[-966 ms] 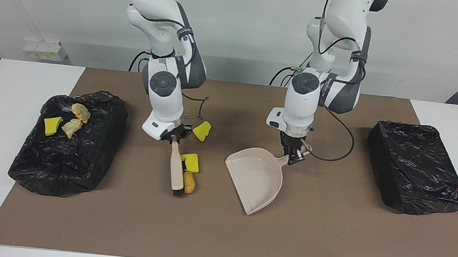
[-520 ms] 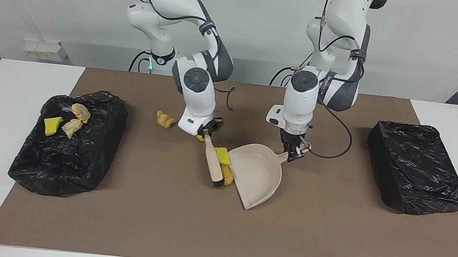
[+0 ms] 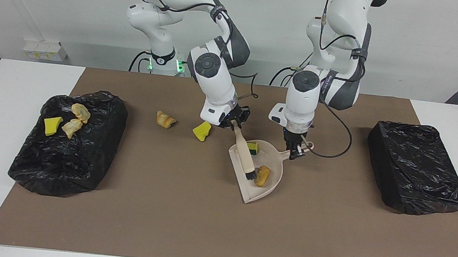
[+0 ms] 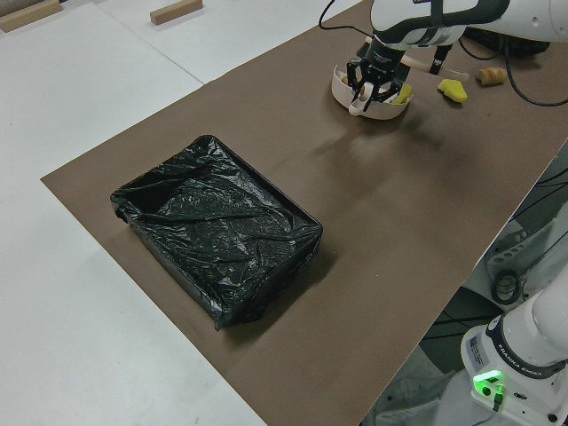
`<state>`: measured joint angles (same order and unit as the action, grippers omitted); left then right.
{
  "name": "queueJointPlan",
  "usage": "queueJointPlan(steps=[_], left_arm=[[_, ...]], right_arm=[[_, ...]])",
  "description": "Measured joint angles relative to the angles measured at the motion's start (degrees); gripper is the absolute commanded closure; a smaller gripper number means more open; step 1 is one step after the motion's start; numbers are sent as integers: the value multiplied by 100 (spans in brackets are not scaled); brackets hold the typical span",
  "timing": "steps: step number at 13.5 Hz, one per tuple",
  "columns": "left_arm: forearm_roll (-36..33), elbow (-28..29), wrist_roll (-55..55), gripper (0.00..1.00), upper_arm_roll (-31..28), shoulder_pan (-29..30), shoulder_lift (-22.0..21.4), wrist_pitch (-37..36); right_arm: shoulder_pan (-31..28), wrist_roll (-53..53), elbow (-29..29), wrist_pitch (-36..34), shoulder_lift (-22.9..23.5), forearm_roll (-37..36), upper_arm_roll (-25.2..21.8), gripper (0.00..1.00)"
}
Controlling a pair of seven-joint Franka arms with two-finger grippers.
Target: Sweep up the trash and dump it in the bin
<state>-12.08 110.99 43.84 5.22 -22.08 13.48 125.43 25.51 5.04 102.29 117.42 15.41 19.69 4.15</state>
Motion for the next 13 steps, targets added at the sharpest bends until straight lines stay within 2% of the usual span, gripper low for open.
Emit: queueJointPlan(steps=[4,6,10,13], left_arm=[[0,13,12,100,-1,0,-6,0],[0,17,13,100,-1,0,-7,0],[0,19,23,100,-1,0,-9,0],[0,20,36,100,-1,1,-12,0]], right_arm=[[-653,-14,-27,-1311,-587,-23,-46,100],[-900,-4,156,-1850,-835,-259,-79,100],[-1020,782,799,-2183,-1255,-765,-95,100],[-1246,1126,1635,-2300,-1956,-1103,-95,100]])
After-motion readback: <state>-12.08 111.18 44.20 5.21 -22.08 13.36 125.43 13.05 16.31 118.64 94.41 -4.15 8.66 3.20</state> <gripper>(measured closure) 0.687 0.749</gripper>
